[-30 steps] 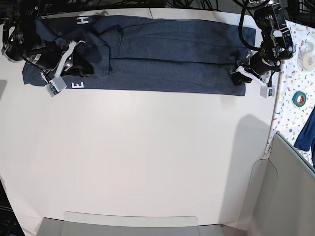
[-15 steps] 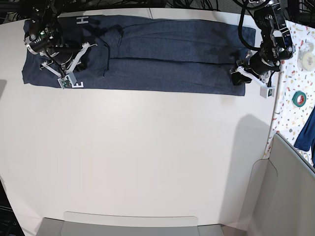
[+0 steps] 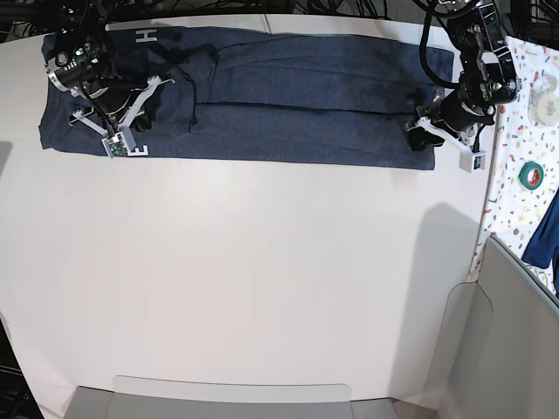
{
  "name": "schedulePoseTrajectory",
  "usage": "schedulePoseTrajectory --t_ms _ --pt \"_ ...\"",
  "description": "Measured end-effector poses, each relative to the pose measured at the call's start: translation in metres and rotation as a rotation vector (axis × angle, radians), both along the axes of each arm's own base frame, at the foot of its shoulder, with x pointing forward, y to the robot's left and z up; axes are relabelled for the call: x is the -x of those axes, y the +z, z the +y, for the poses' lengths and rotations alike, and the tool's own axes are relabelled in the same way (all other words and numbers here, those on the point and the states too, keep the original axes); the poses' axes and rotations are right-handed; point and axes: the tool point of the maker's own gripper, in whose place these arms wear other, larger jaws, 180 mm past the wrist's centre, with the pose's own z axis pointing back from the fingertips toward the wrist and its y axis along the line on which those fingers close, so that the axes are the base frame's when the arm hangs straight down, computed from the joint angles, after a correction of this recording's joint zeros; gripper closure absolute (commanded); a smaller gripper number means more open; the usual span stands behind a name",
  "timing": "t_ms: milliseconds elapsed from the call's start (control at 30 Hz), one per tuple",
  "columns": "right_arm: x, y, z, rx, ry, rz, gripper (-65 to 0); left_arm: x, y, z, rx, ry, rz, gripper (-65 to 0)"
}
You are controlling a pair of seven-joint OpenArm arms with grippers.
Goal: Layout the t-shirt on the table in an organized manner, then fold the t-shirt properly
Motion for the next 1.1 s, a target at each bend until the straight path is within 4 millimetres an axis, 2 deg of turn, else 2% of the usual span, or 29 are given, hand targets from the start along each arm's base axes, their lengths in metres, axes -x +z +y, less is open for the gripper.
schedulePoseTrajectory --t_ms 167,400,467,733,833,1033,1100 --pt "0.006 -0.011 -0.004 0.048 -0.031 0.035 0.0 0.0 0.0 0.0 0.001 -0.001 0.001 -21.4" --pt "0.007 -0.012 -0.006 0.071 -0.024 0.041 0.0 0.0 0.0 0.0 0.001 -0.001 0.0 -21.4" --pt "0.01 -0.016 0.007 0.072 0.036 0.056 0.0 0.0 0.0 0.0 0.001 -0.001 0.001 -21.4" --pt "0.041 -0.031 0.077 0.071 0.4 0.119 0.0 0.0 0.0 0.0 0.001 -0.001 0.001 -21.4" --pt "0.051 -0.033 0.091 0.055 0.468 0.131 0.0 0.0 0.0 0.0 0.001 -0.001 0.0 -21.4" --pt "0.055 -0.032 0.084 0.085 0.49 0.135 0.0 0.0 0.0 0.0 0.001 -0.001 0.0 -21.4" --pt "0.051 -0.03 0.075 0.084 0.456 0.131 0.0 0.0 0.0 0.0 0.001 -0.001 0.001 -21.4"
